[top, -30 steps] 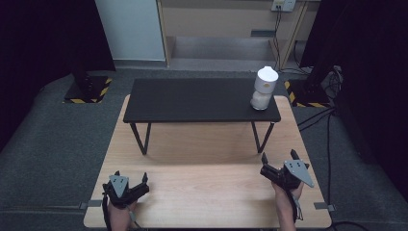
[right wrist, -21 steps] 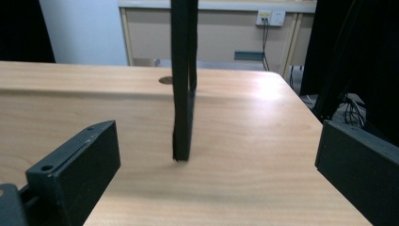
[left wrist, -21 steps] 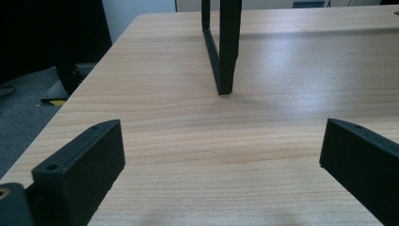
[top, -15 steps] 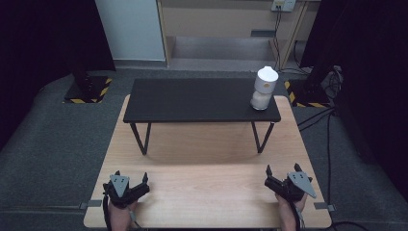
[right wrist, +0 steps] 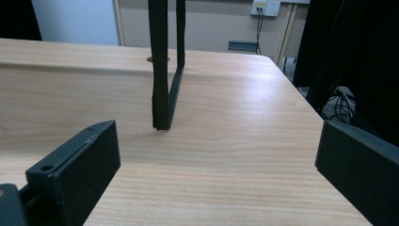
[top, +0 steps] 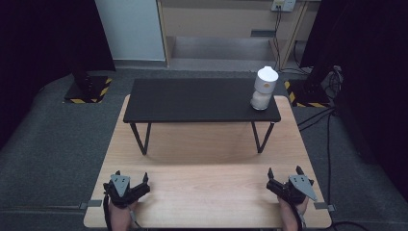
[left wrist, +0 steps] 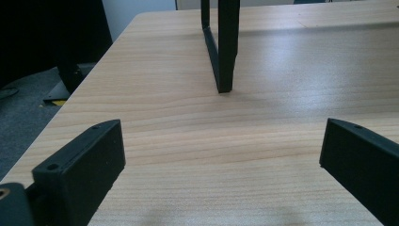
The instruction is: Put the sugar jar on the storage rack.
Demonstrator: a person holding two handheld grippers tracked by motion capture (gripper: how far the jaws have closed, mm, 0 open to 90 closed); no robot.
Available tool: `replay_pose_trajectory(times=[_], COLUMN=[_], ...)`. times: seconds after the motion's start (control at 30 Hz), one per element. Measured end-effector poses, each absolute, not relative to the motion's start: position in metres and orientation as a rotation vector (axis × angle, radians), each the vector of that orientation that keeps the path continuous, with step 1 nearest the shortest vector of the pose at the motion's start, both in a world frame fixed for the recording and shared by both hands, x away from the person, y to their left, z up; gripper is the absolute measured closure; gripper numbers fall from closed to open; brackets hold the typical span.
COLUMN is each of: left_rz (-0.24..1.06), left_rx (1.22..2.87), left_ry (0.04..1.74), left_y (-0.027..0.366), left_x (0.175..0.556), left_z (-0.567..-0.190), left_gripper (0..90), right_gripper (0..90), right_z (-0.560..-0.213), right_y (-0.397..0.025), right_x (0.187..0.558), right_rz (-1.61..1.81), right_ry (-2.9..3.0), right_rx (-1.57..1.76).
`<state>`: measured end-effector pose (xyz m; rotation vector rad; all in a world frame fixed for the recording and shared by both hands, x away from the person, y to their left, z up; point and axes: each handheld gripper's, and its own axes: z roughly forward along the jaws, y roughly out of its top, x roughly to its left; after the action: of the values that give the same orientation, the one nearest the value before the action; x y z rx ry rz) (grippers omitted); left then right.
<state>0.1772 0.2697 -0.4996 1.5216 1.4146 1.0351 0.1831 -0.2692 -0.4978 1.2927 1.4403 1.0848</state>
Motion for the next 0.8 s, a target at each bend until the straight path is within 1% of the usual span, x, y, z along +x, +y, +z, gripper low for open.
replay_pose_trajectory(times=[0.4,0.8], left_rz=[1.039,1.044], left_rx=[1.535,1.545], left_ry=[1.411,1.414], left_y=[0.269,0.267], left_x=[0.178,0.179], left_z=[-0.499,-0.499], left_gripper=[0.0,0.0], right_gripper=[0.5,0.5], right_z=[-0.51,-0.513], right_y=[-0.273,-0.271], right_x=[0.179,0.179], right_rz=[1.109,1.097], right_ry=[1.412,1.436], right_rx=[1.332,1.295])
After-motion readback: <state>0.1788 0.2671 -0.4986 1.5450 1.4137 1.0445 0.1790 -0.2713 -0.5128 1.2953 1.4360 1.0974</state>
